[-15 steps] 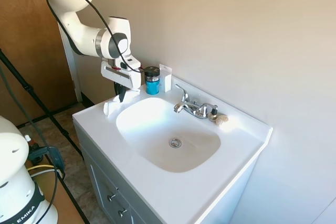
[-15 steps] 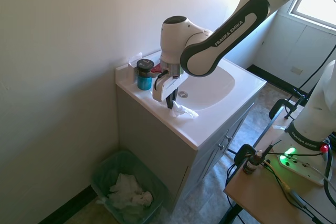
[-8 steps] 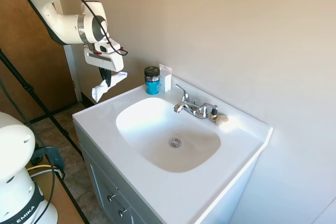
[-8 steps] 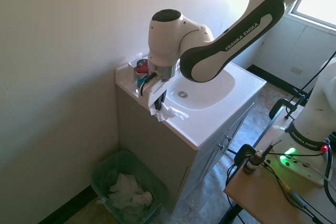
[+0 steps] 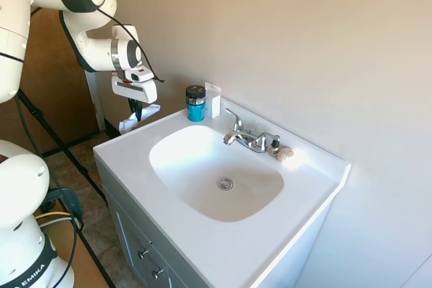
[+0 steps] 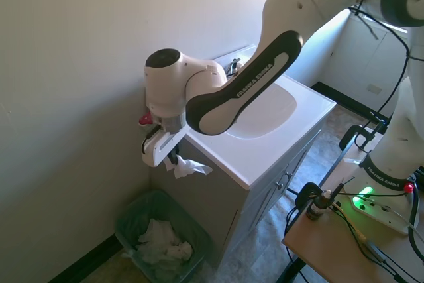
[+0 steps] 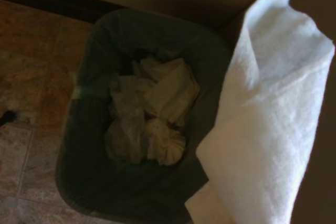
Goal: Throw the tissue in the trash bin
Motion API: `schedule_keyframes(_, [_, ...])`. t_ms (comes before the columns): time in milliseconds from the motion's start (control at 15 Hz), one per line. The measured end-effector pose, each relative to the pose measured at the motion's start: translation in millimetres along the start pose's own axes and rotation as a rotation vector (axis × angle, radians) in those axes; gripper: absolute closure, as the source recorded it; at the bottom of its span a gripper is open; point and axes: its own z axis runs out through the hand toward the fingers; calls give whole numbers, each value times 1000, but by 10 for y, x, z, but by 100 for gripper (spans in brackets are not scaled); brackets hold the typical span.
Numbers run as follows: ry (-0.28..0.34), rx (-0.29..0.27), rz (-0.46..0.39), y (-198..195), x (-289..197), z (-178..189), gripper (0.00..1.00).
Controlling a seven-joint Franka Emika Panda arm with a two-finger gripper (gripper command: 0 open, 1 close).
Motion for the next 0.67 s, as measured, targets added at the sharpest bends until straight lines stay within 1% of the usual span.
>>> schedule_keyframes(133, [-35, -25, 3, -74, 15, 162, 100])
schedule_keyframes(333, [-61, -54, -7, -155, -83, 414, 100])
schedule_keyframes(400, [-66, -66, -17, -180, -155, 501, 0])
schedule_keyframes(533, [-72, -82, -30, -226, -257, 625, 0])
schedule_keyframes(667, [-76, -82, -26, -255, -255, 666, 0])
